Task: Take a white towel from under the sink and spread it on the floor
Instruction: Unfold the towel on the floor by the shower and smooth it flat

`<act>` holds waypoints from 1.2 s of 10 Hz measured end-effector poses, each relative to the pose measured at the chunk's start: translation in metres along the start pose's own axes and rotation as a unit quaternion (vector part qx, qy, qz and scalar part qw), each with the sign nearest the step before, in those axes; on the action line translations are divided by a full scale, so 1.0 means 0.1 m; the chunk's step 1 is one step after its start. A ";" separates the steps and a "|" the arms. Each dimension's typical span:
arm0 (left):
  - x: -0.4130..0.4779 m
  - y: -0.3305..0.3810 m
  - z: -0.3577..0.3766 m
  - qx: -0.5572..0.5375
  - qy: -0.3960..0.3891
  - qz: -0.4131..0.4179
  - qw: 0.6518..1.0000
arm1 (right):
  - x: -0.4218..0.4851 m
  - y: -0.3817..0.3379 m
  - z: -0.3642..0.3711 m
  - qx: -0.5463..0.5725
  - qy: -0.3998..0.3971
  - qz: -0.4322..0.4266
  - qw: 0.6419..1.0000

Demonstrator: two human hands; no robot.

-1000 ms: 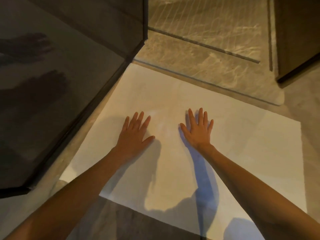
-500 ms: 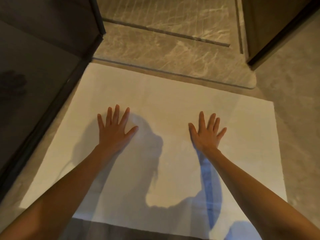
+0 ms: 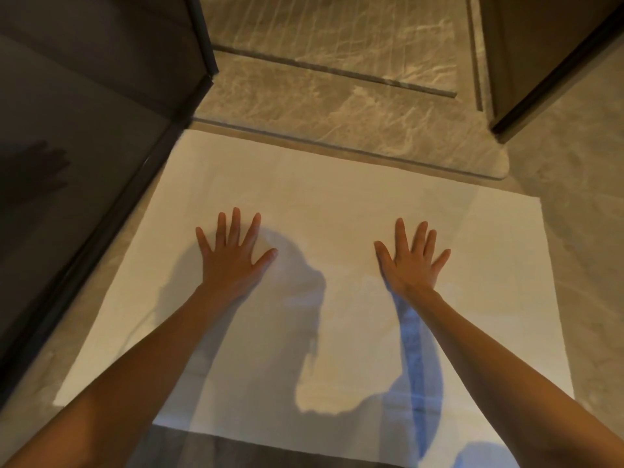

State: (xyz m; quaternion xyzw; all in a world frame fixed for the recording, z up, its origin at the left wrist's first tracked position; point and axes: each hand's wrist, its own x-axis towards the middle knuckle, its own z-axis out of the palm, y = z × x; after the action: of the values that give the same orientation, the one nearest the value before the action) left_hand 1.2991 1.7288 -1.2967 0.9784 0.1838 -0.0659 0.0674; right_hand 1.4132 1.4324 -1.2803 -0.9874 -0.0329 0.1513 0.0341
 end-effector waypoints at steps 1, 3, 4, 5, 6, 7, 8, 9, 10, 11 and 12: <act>0.00 0.00 0.00 0.001 0.002 0.000 1.000 | -0.01 0.00 0.00 0.001 -0.001 0.001 1.000; 0.00 0.00 0.01 -0.004 0.008 0.006 1.000 | -0.05 0.00 0.00 0.007 -0.004 0.010 1.000; 0.00 -0.01 0.01 -0.004 0.005 0.007 1.000 | -0.06 0.01 -0.01 0.006 -0.006 0.011 1.000; -0.01 -0.01 0.00 -0.002 0.015 0.011 1.000 | -0.08 0.01 -0.01 0.004 -0.008 0.012 1.000; -0.04 0.00 0.00 -0.001 0.021 0.015 1.000 | -0.09 0.02 -0.01 0.002 -0.007 0.012 1.000; -0.05 0.00 0.02 -0.002 0.031 0.018 0.999 | -0.09 0.03 -0.02 0.002 -0.009 0.009 1.000; -0.04 -0.01 0.03 0.003 0.023 0.021 0.999 | -0.09 0.04 -0.02 0.002 -0.009 0.009 1.000; -0.04 -0.01 0.02 0.001 0.023 0.022 0.999 | -0.10 0.04 -0.02 0.005 -0.009 0.008 1.000; -0.06 0.00 0.02 0.001 0.023 0.021 1.000 | -0.12 0.05 0.00 0.004 -0.007 0.011 1.000; -0.09 0.01 0.02 0.003 0.027 0.021 0.999 | -0.14 0.06 0.01 0.005 -0.005 0.012 1.000; -0.09 0.00 0.02 0.009 0.016 0.019 1.000 | -0.14 0.06 0.01 0.006 -0.007 0.010 1.000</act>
State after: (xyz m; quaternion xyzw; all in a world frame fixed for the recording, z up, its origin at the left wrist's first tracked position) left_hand 1.2907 1.7249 -1.2974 0.9833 0.1654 -0.0506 0.0566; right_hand 1.4002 1.4250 -1.2779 -0.9864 -0.0226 0.1584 0.0386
